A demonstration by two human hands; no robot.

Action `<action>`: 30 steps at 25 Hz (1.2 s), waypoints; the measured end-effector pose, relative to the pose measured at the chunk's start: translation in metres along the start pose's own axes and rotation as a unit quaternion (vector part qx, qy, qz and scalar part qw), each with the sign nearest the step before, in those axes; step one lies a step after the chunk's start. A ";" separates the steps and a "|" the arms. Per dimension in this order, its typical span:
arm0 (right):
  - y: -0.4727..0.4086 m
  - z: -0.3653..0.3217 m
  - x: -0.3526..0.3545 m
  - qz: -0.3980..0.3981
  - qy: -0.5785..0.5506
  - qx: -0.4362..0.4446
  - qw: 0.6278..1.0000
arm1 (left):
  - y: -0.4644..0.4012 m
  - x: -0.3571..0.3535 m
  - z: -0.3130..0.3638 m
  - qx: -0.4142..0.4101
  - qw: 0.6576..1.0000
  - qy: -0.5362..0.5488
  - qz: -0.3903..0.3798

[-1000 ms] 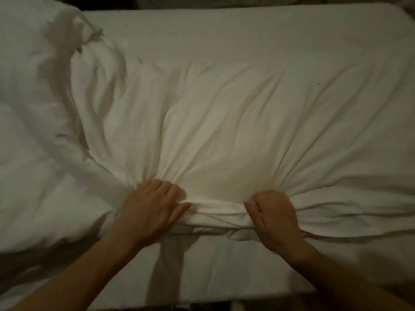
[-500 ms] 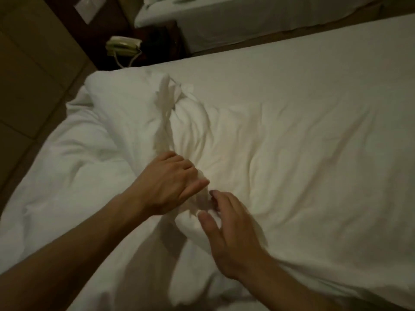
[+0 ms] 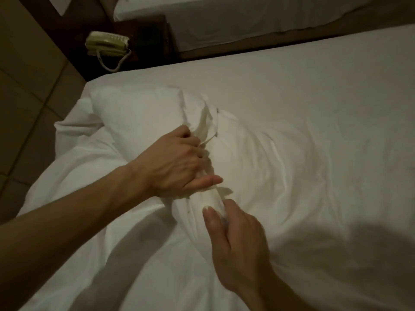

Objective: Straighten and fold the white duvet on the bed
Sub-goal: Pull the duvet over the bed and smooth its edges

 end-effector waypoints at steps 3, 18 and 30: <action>0.015 -0.005 -0.012 0.028 0.024 0.057 0.998 | 0.030 0.005 0.002 -0.003 0.999 0.037 0.034; 0.138 -0.015 0.003 -0.060 0.177 0.197 0.962 | 0.224 0.035 0.159 0.312 0.947 0.032 0.066; 0.155 0.017 0.023 0.034 0.113 0.255 0.960 | 0.226 0.043 0.206 0.380 0.914 0.046 0.134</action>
Point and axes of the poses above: each hand's wrist, its own y-axis away from the middle knuckle, its own x-axis out of the back of the hand, z = x × y, the point moved 2 cm from there along -y, towards the middle knuckle, and after that the axes turned 2 degrees about -z, right-handed, at the moved point
